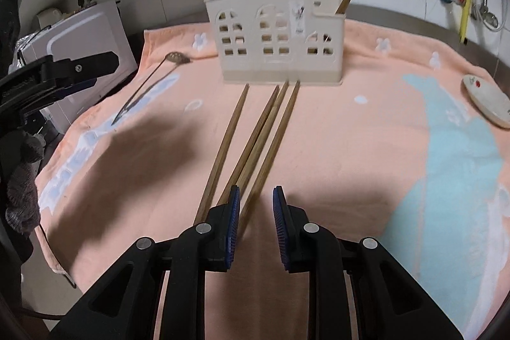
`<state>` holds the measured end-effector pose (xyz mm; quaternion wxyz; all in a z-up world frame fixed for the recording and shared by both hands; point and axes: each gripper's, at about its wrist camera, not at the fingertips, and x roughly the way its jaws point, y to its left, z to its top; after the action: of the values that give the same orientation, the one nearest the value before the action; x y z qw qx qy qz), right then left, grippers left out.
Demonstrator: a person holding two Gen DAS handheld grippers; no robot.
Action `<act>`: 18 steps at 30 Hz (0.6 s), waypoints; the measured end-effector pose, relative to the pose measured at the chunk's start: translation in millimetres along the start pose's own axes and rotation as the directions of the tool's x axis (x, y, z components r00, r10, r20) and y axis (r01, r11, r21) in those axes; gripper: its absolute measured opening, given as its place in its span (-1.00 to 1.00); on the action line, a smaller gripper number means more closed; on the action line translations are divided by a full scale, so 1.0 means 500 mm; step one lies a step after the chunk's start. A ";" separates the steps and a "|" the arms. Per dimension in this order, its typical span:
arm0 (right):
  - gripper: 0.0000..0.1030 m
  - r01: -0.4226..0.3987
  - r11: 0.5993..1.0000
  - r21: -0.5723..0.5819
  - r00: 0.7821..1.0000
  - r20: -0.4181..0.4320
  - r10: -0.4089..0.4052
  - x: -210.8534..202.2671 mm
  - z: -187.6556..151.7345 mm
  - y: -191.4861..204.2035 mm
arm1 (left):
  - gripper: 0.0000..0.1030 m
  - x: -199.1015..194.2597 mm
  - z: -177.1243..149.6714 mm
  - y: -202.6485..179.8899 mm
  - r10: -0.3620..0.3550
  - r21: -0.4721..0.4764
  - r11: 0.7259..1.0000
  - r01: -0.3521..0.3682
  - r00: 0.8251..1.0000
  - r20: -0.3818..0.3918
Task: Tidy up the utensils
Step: 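Move both open tools back over the remaining chopsticks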
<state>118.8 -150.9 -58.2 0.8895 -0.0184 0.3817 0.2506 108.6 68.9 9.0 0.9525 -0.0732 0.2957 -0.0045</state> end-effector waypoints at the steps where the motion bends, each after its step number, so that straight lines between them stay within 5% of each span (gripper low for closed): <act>1: -0.61 -0.002 1.000 0.002 1.000 -0.004 0.002 0.004 -0.001 0.001 | 0.46 0.001 -0.003 0.001 0.006 0.001 1.000 -0.006 1.000 -0.003; 18: -0.77 0.046 0.999 -0.017 0.998 -0.035 -0.047 0.042 -0.007 0.014 | 0.49 0.036 -0.053 -0.001 0.013 -0.018 1.000 -0.015 0.997 -0.080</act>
<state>125.5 -136.5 -74.3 0.8881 -0.0389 0.3947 0.2325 108.4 64.1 -22.6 0.9392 -0.0797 0.3339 0.0021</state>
